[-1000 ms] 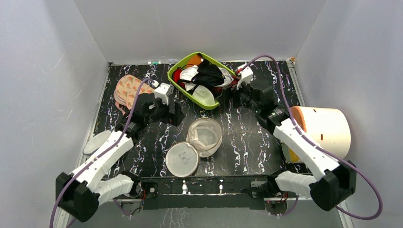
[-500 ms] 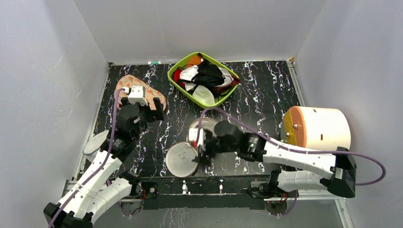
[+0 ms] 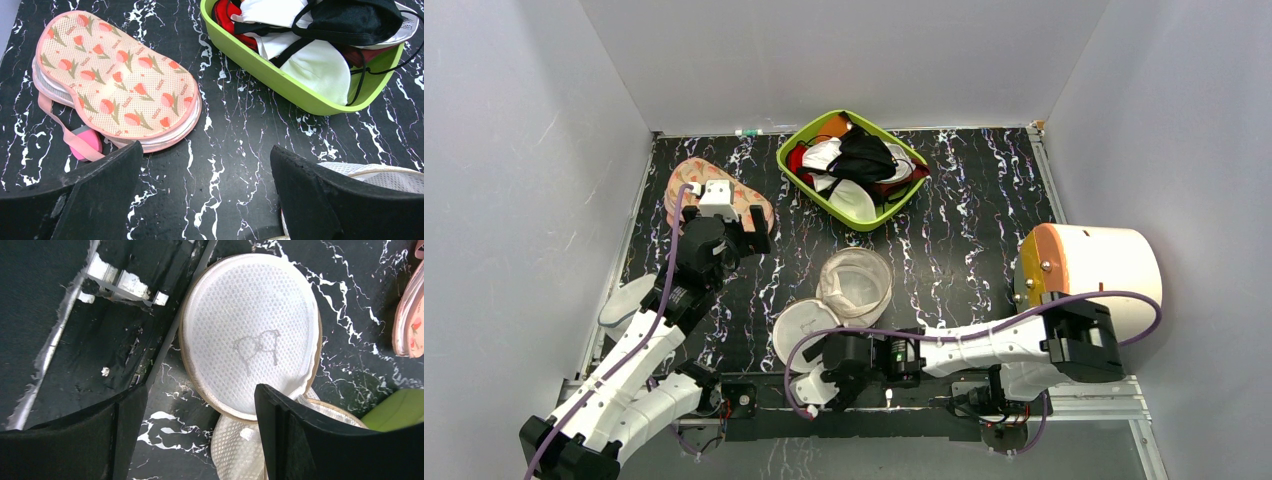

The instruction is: Unzip the laundry bag and remove the bra

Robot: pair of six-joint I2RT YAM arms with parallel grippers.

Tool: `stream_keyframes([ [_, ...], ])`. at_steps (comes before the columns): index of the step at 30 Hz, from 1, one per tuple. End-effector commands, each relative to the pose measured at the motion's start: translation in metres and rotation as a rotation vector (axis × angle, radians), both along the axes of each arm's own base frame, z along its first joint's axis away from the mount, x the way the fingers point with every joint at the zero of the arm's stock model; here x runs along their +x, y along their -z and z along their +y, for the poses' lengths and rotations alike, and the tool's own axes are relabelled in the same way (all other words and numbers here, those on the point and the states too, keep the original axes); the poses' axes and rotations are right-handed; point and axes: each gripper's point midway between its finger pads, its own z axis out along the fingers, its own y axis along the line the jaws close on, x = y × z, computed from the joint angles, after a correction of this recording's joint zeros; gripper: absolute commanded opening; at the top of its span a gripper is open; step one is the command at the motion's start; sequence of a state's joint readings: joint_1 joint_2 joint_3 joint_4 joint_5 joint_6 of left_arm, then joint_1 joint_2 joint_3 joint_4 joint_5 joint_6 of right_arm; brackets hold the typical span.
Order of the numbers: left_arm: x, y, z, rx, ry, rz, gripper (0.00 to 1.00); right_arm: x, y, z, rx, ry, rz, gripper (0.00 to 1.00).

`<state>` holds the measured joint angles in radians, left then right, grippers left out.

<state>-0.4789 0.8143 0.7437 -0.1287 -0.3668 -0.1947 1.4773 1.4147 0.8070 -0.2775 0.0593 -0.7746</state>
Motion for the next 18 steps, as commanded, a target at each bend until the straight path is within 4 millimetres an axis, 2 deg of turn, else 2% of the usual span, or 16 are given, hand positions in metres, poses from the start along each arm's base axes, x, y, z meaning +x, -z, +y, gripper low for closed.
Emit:
stream_keyframes([
  [1, 0.001, -0.009, 0.002, -0.019, -0.01, -0.027, 0.98, 0.017, -0.014, 0.02, 0.05, 0.006, -0.19, 0.76],
  [6, 0.001, -0.008, 0.002, -0.015, -0.012, -0.023, 0.98, 0.024, -0.003, 0.025, 0.016, 0.024, -0.269, 0.71],
  [11, 0.001, -0.008, 0.001, -0.015, -0.009, -0.021, 0.98, 0.021, 0.006, 0.037, 0.021, 0.032, -0.304, 0.65],
  [18, 0.002, -0.006, 0.0, -0.014, -0.004, -0.016, 0.98, 0.027, 0.018, 0.037, -0.004, 0.079, -0.358, 0.57],
])
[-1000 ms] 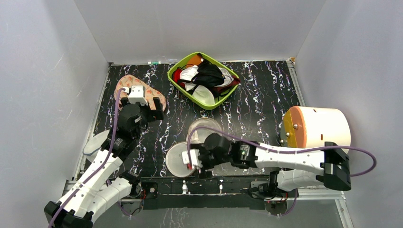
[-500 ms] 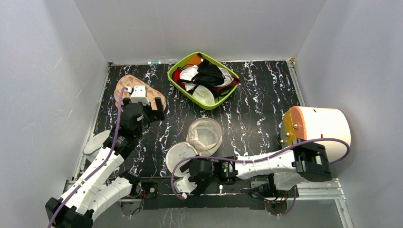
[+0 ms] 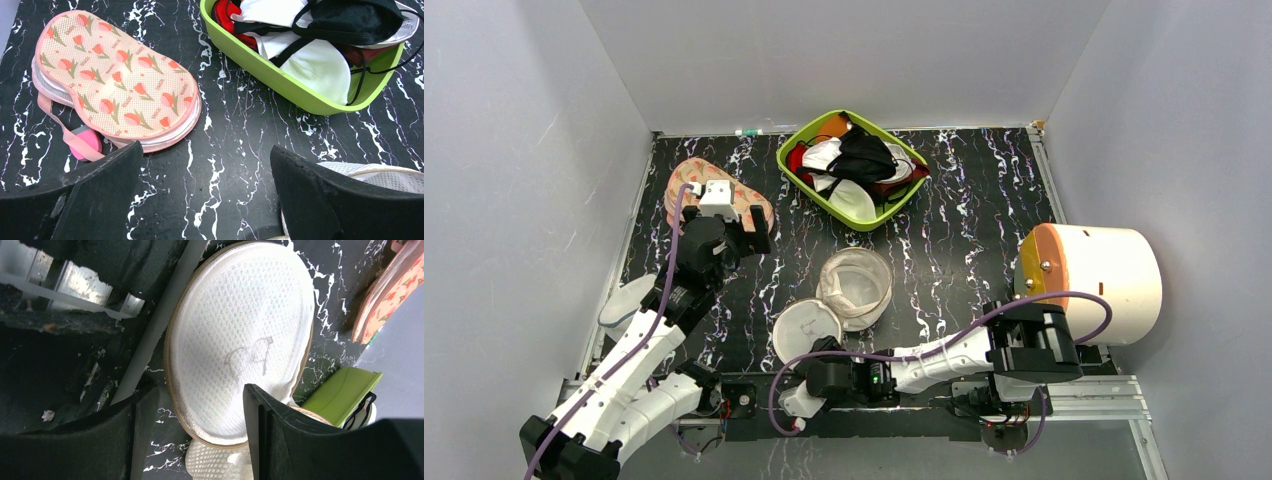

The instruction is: Unzip the laundry bag and remove the bra

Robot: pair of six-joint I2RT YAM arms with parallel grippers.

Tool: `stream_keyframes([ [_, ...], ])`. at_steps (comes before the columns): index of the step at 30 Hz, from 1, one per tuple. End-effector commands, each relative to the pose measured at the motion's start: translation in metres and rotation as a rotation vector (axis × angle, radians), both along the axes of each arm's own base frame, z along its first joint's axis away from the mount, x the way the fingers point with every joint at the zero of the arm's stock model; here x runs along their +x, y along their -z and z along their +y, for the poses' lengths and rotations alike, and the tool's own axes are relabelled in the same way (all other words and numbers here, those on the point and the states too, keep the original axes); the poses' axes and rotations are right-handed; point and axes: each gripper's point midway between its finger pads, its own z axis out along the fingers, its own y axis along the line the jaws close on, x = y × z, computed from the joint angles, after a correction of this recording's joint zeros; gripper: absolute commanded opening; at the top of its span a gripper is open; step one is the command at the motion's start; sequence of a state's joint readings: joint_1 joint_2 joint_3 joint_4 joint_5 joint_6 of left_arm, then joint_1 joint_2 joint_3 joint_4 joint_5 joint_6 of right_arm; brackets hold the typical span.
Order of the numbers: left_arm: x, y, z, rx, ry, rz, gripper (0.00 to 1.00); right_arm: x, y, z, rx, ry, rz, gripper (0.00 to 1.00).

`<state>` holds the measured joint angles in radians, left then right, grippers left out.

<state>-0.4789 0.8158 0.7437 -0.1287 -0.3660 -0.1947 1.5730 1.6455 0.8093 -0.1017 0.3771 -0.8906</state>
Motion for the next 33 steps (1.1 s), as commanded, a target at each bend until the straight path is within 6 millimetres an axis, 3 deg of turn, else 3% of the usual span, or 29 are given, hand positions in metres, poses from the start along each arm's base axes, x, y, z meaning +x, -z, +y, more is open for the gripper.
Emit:
stream_keyframes([
  [1, 0.002, -0.006, 0.0, -0.014, -0.005, -0.017, 0.98, 0.007, -0.019, 0.021, 0.1, 0.044, -0.054, 0.55],
  [6, 0.002, -0.005, 0.0, -0.013, -0.004, -0.015, 0.98, 0.005, -0.038, 0.028, 0.229, 0.087, -0.003, 0.48],
  [9, 0.002, -0.005, 0.0, -0.014, -0.003, -0.015, 0.98, 0.005, -0.061, 0.033, 0.38, 0.128, 0.083, 0.3],
  [13, 0.003, -0.005, -0.001, -0.013, -0.001, -0.013, 0.98, 0.011, -0.083, 0.029, 0.529, 0.207, 0.199, 0.23],
  [20, 0.003, -0.004, -0.002, -0.018, 0.004, -0.013, 0.98, 0.04, -0.135, 0.007, 0.891, 0.345, 0.56, 0.0],
  [25, 0.003, -0.004, -0.003, -0.017, 0.006, -0.01, 0.98, 0.075, -0.152, -0.032, 1.176, 0.55, 0.802, 0.0],
  [30, 0.004, -0.001, -0.005, -0.018, 0.016, 0.002, 0.98, 0.099, -0.143, -0.067, 1.44, 0.877, 1.022, 0.0],
  [33, 0.005, 0.0, -0.005, -0.02, 0.015, 0.006, 0.98, 0.113, -0.1, -0.094, 1.484, 1.181, 1.038, 0.0],
])
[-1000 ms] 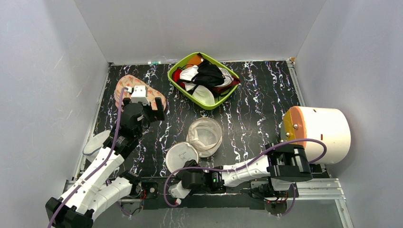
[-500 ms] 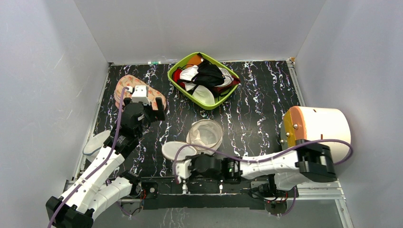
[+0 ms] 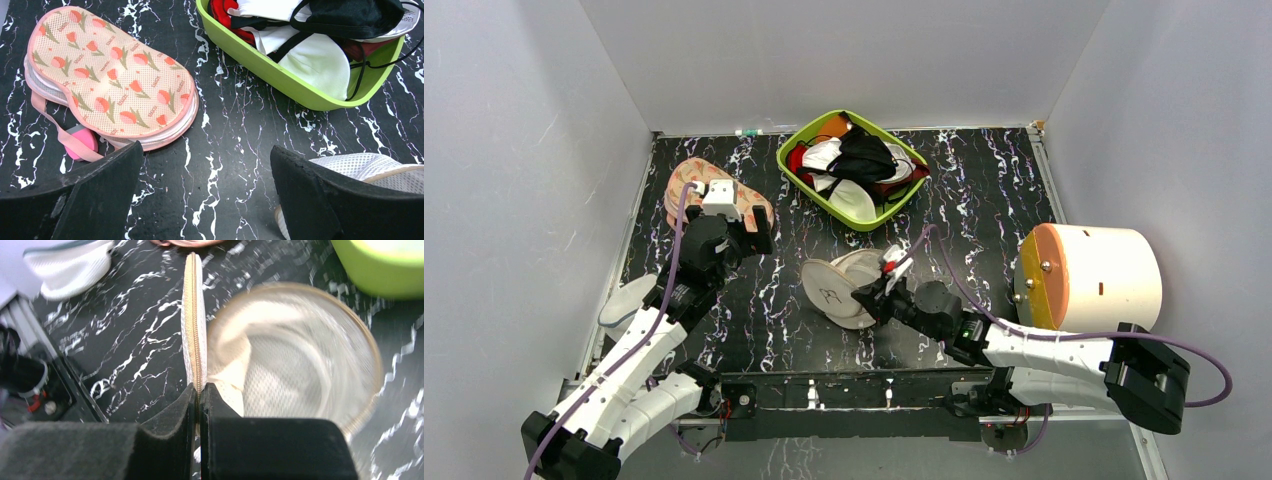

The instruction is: Unzip the laundry bag and remove the bra

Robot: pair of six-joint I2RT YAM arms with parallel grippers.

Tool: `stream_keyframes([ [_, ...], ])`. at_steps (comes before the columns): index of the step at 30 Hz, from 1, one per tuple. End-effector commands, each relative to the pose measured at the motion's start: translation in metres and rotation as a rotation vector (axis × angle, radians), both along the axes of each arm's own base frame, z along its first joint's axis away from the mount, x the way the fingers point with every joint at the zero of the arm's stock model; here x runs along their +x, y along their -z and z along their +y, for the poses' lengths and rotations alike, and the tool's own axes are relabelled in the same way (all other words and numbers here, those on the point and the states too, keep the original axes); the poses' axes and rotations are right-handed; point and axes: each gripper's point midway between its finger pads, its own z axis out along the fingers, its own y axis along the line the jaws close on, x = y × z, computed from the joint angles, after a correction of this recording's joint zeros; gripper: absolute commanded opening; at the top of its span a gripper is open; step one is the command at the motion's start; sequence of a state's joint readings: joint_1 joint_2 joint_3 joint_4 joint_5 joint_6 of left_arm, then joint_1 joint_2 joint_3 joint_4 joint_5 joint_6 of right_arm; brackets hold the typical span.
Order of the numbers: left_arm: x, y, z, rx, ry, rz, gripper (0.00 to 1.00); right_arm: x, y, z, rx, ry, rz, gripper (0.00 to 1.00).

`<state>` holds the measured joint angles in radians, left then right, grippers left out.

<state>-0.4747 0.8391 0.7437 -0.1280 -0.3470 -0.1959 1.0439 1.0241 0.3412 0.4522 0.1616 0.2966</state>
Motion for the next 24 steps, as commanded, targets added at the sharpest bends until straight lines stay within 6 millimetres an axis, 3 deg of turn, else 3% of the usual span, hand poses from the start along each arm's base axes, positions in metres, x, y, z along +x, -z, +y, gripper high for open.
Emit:
stream_keyframes([
  [1, 0.003, -0.007, -0.002, -0.025, 0.003, -0.018, 0.99, 0.022, 0.011, -0.025, 0.245, 0.34, 0.311, 0.0],
  [4, 0.003, -0.006, -0.002, -0.026, 0.004, -0.016, 0.98, 0.029, 0.034, -0.043, 0.223, 0.465, 0.402, 0.0],
  [7, 0.004, -0.005, -0.002, -0.026, 0.003, -0.014, 0.98, 0.031, 0.036, -0.043, 0.216, 0.461, 0.405, 0.0],
  [12, 0.004, -0.005, -0.001, -0.027, 0.001, -0.014, 0.98, 0.033, -0.005, -0.018, 0.235, 0.336, 0.344, 0.0],
  [14, 0.004, -0.004, -0.002, -0.027, 0.002, -0.011, 0.98, 0.032, -0.019, -0.015, 0.27, 0.316, 0.336, 0.0],
  [16, 0.005, -0.005, -0.002, -0.029, 0.002, -0.012, 0.98, 0.033, -0.021, -0.02, 0.293, 0.341, 0.359, 0.0],
  [24, 0.005, -0.005, -0.003, -0.04, 0.01, -0.007, 0.98, 0.047, 0.047, -0.063, 0.237, 0.586, 0.553, 0.0],
])
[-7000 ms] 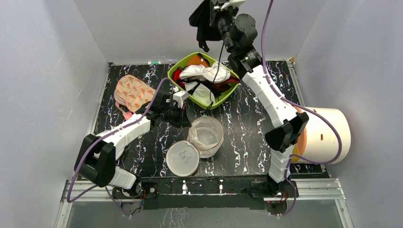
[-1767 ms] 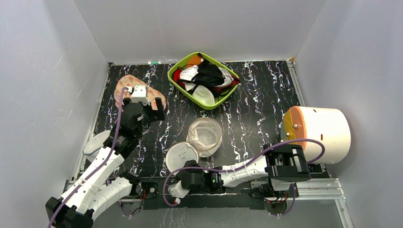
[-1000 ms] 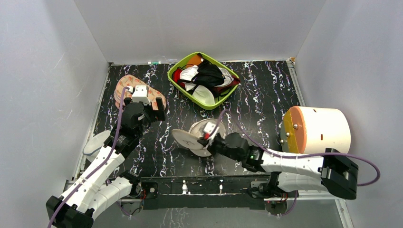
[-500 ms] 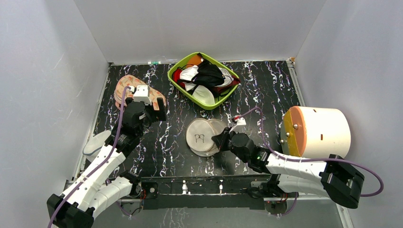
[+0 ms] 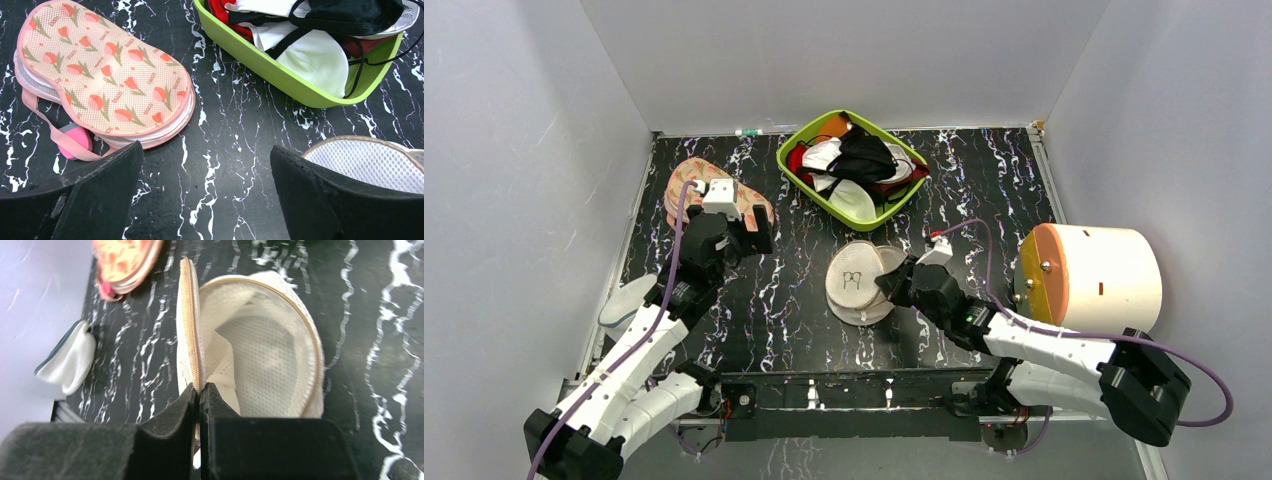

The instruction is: Unzip the laundry bag and remove the bra

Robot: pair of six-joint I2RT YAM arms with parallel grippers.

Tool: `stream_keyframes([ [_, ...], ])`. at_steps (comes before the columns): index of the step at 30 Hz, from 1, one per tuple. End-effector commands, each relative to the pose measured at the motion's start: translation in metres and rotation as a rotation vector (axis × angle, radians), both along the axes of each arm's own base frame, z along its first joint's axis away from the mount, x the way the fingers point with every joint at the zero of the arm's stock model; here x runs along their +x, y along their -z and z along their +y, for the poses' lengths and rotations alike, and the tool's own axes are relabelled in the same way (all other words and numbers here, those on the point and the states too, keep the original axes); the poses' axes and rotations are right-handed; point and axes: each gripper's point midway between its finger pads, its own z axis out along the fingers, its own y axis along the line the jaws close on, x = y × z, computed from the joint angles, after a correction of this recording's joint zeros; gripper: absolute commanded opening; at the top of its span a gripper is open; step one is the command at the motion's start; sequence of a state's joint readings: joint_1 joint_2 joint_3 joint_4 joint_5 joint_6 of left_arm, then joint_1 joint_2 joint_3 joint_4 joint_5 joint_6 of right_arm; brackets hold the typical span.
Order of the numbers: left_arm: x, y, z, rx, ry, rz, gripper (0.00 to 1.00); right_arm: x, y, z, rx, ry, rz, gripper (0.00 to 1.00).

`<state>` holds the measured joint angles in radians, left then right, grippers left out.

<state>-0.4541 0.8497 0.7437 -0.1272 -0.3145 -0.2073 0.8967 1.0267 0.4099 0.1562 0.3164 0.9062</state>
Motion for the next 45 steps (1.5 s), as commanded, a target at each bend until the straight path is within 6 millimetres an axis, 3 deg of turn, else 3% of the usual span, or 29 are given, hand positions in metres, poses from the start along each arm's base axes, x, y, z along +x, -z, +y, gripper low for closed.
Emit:
stream_keyframes([
  [1, 0.004, -0.009, -0.002, -0.024, 0.004, -0.022, 0.98, 0.008, 0.036, -0.027, -0.042, 0.14, 0.113, 0.0],
  [4, 0.004, -0.009, -0.002, -0.024, 0.003, -0.022, 0.98, 0.006, 0.071, -0.05, -0.178, 0.202, 0.18, 0.0],
  [7, 0.003, -0.009, -0.001, -0.023, 0.002, -0.021, 0.98, 0.002, 0.095, -0.06, -0.305, 0.194, 0.228, 0.0],
  [11, 0.003, -0.01, -0.001, -0.026, 0.003, -0.024, 0.98, 0.0, 0.106, -0.065, -0.379, 0.179, 0.257, 0.02],
  [13, 0.003, -0.009, -0.001, -0.026, 0.004, -0.021, 0.98, 0.003, 0.096, -0.059, -0.37, 0.144, 0.219, 0.08],
  [15, 0.004, -0.009, -0.002, -0.029, 0.004, -0.022, 0.98, 0.008, 0.079, -0.056, -0.353, 0.133, 0.173, 0.2],
  [17, 0.004, -0.008, -0.002, -0.031, 0.009, -0.02, 0.98, 0.013, 0.062, -0.059, -0.387, 0.118, 0.117, 0.36],
  [21, 0.006, -0.004, -0.006, -0.035, 0.029, -0.011, 0.98, 0.028, 0.018, -0.067, -0.407, 0.162, 0.006, 0.57],
  [27, 0.012, 0.001, 0.001, 0.004, -0.011, 0.002, 0.98, 0.063, -0.049, -0.047, -0.43, 0.118, -0.192, 0.84],
  [30, 0.015, -0.007, -0.002, -0.025, -0.021, 0.01, 0.98, 0.084, -0.076, -0.047, -0.519, 0.146, -0.235, 0.98],
  [36, 0.024, -0.07, -0.018, -0.098, 0.025, -0.056, 0.98, 0.115, -0.129, -0.04, -0.65, 0.083, -0.27, 0.98],
  [39, 0.025, -0.126, -0.024, -0.148, 0.051, -0.12, 0.98, 0.127, -0.17, -0.049, -0.598, 0.132, -0.331, 0.98],
  [41, 0.021, -0.169, -0.029, -0.184, 0.089, -0.191, 0.98, 0.132, -0.202, -0.067, -0.555, 0.213, -0.363, 0.98],
  [43, 0.014, -0.211, -0.032, -0.218, 0.131, -0.279, 0.98, 0.131, -0.235, -0.082, -0.535, 0.284, -0.41, 0.98],
  [45, 0.006, -0.251, -0.03, -0.248, 0.147, -0.379, 0.98, 0.124, -0.271, -0.082, -0.506, 0.264, -0.5, 0.98],
])
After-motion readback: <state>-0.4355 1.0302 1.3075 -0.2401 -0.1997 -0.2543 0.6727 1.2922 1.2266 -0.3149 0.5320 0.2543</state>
